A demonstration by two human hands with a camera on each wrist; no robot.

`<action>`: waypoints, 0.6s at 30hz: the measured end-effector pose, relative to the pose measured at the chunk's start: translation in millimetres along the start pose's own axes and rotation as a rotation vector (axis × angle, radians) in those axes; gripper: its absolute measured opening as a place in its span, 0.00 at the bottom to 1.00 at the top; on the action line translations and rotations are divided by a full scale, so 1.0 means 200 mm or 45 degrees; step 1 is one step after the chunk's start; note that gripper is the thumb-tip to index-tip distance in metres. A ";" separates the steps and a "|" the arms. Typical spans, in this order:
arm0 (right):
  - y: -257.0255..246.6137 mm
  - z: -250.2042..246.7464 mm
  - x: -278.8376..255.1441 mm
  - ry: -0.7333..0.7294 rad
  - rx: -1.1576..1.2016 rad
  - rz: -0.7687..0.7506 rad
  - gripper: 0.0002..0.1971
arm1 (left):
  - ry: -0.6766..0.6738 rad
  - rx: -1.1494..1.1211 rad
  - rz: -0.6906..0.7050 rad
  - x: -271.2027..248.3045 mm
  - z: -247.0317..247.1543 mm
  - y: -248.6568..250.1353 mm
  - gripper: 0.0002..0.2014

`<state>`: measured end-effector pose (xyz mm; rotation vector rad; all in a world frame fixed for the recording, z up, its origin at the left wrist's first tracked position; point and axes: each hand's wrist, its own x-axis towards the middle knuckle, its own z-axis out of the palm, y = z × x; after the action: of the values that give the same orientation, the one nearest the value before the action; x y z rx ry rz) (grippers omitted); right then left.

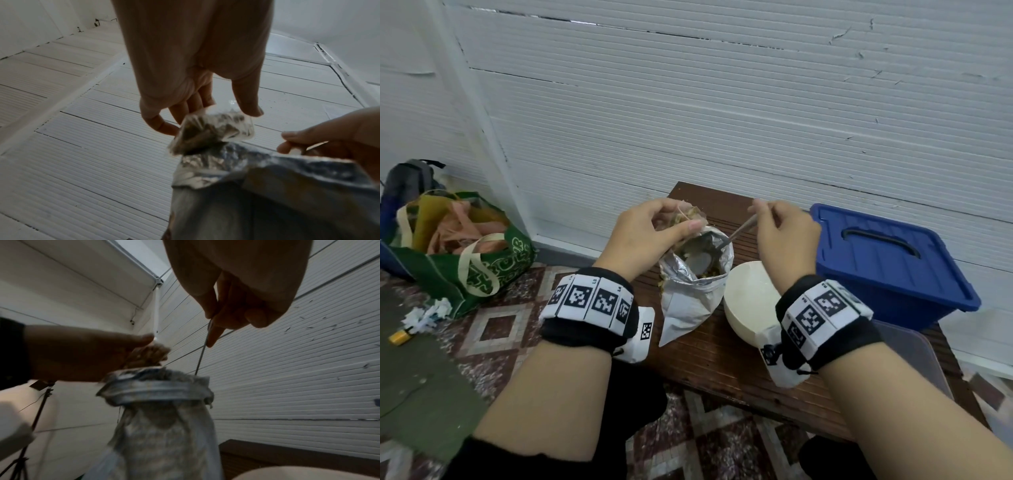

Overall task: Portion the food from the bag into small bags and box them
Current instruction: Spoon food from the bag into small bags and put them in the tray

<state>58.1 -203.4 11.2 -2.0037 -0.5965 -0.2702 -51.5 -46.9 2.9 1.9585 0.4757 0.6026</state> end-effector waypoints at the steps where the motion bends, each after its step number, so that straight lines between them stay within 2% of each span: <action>1: 0.01 0.02 -0.02 -0.056 -0.012 -0.008 0.14 | 0.000 -0.026 0.018 0.00 0.00 0.01 0.18; 4: 0.02 0.05 -0.05 -0.125 0.007 0.041 0.13 | 0.008 -0.086 0.071 -0.02 0.01 0.05 0.14; 9: 0.03 0.04 -0.04 -0.086 0.145 0.119 0.07 | 0.031 -0.285 0.162 -0.04 0.05 0.12 0.11; 15: 0.02 -0.04 -0.03 0.124 0.222 0.091 0.14 | -0.034 -0.405 0.177 -0.07 0.13 0.18 0.12; 18: 0.00 -0.12 -0.04 0.128 0.347 0.078 0.14 | -0.074 -0.444 0.190 -0.09 0.19 0.21 0.12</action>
<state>53.0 -226.9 20.5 -1.7315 -0.4801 -0.2376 -40.5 -101.2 22.0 1.6810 0.1739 0.6718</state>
